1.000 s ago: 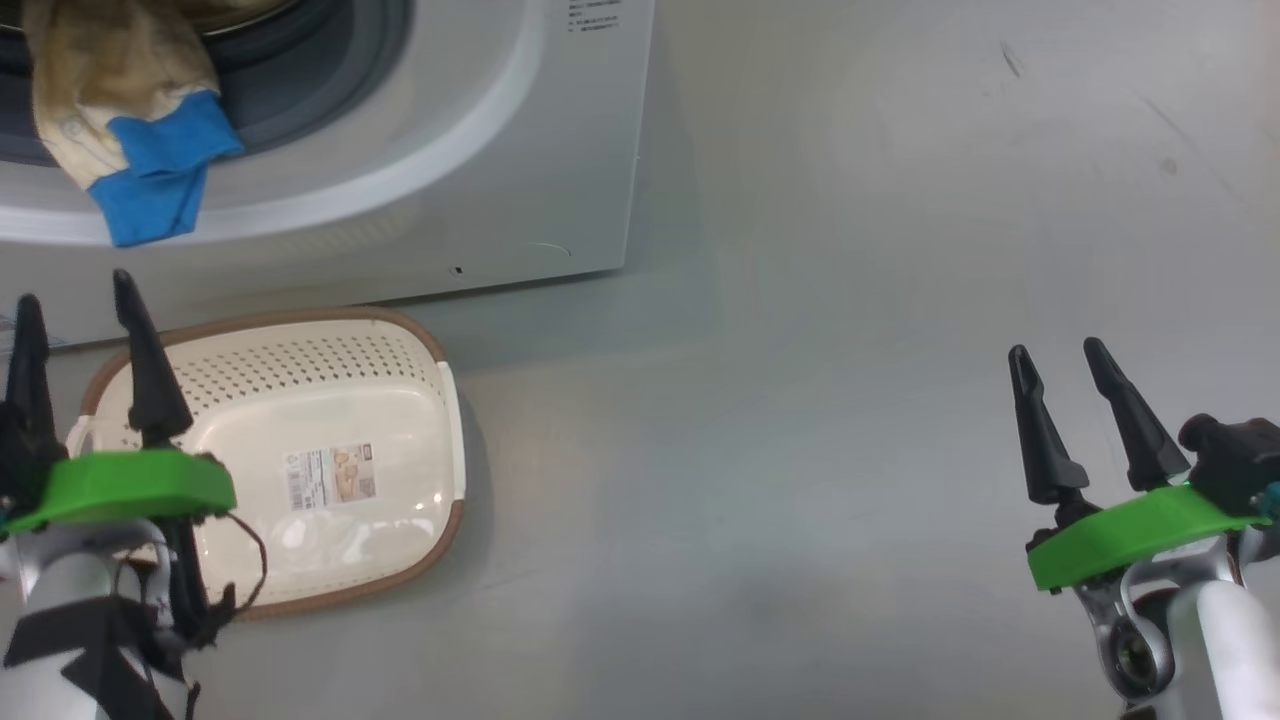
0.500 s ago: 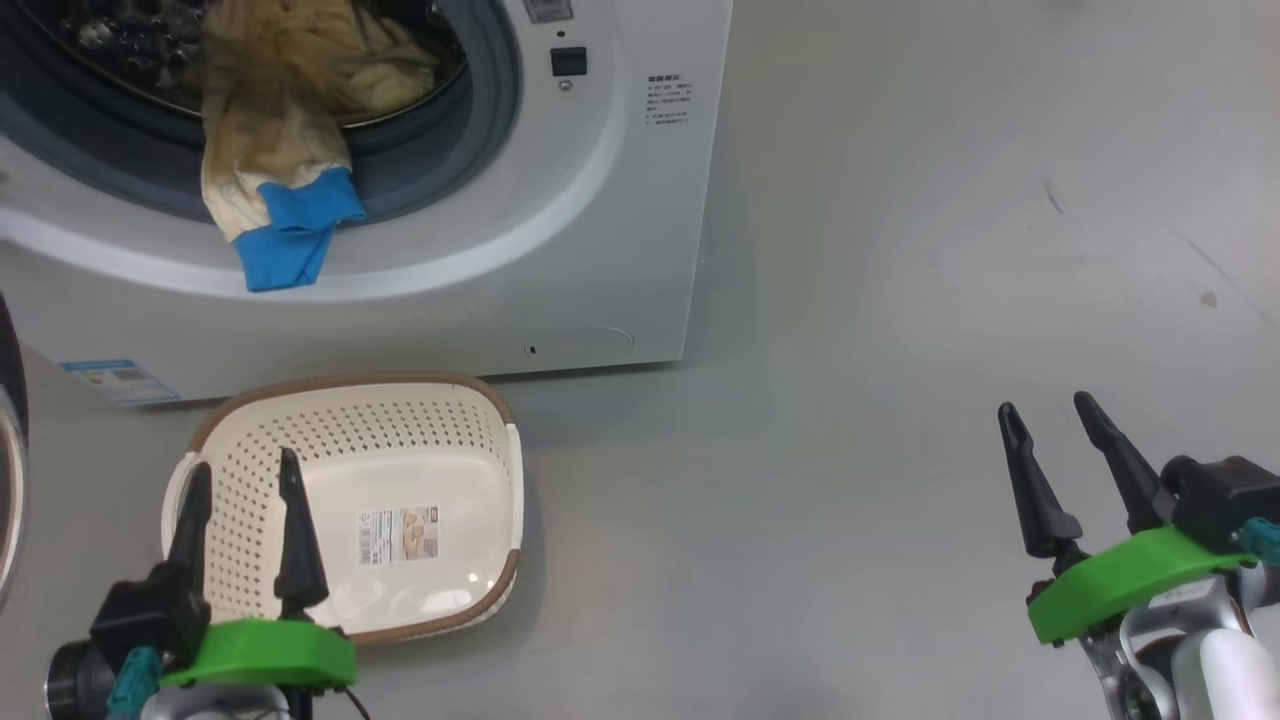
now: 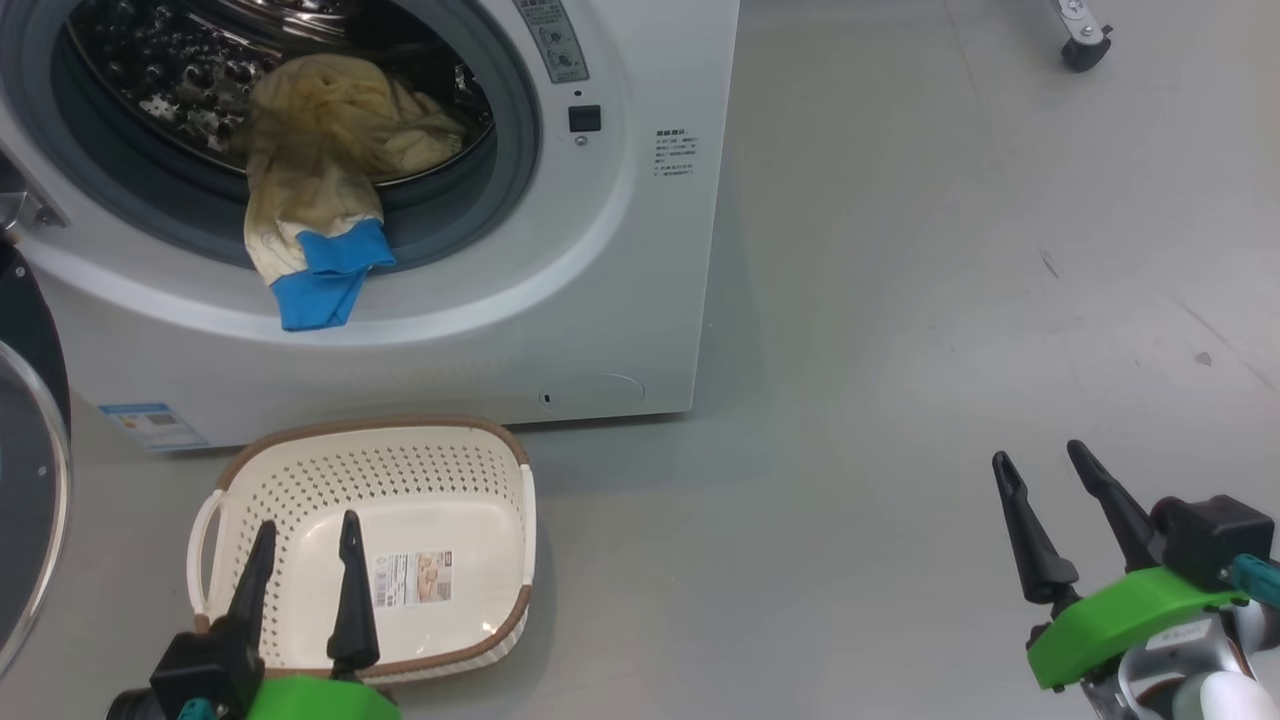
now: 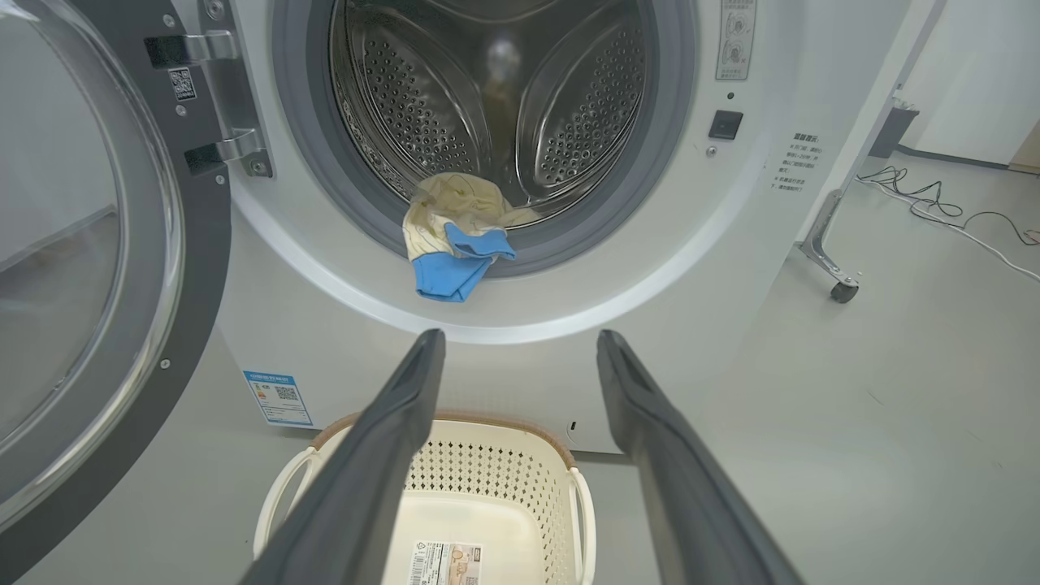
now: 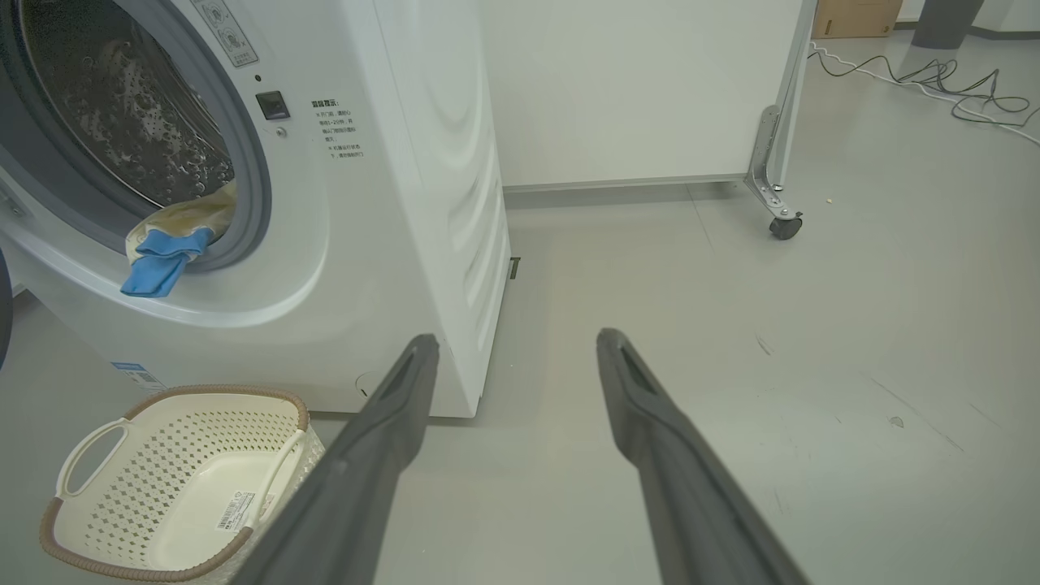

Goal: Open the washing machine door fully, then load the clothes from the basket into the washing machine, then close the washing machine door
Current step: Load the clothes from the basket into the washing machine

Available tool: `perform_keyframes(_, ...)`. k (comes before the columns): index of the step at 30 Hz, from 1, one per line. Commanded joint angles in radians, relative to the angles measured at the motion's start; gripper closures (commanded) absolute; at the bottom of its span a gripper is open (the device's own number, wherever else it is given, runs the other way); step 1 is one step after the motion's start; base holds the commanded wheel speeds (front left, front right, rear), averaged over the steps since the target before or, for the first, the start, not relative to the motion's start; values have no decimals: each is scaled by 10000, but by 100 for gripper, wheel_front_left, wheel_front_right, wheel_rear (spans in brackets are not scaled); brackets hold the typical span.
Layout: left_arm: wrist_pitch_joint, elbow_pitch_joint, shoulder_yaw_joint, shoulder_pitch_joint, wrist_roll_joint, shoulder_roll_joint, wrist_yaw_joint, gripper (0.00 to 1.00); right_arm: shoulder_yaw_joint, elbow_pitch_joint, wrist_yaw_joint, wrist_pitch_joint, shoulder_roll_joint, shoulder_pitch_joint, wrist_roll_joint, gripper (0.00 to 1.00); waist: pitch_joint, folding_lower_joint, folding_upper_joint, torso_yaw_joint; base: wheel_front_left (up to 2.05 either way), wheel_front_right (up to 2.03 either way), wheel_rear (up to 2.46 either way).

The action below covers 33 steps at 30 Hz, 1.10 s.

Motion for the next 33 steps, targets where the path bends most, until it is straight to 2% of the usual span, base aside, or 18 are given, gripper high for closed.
perform_keyframes(1,7,-366,338,-150,12,68,36,0,233,-391,-2,50,-121,-189,-51,0,-8,1,-1,5,0,0,0)
perform_keyframes(21,357,-244,317,-171,-221,159,202,0,270,-554,-2,102,-121,-154,47,0,-61,1,-1,-86,0,0,0)
perform_keyframes(30,822,348,453,-1062,-488,350,86,0,392,-490,-2,-61,-121,-430,234,0,491,1,-1,-299,0,0,0)
perform_keyframes(33,942,919,572,-1659,-670,401,10,0,477,-448,-2,-143,-121,-643,309,0,850,1,-1,-448,0,0,0)
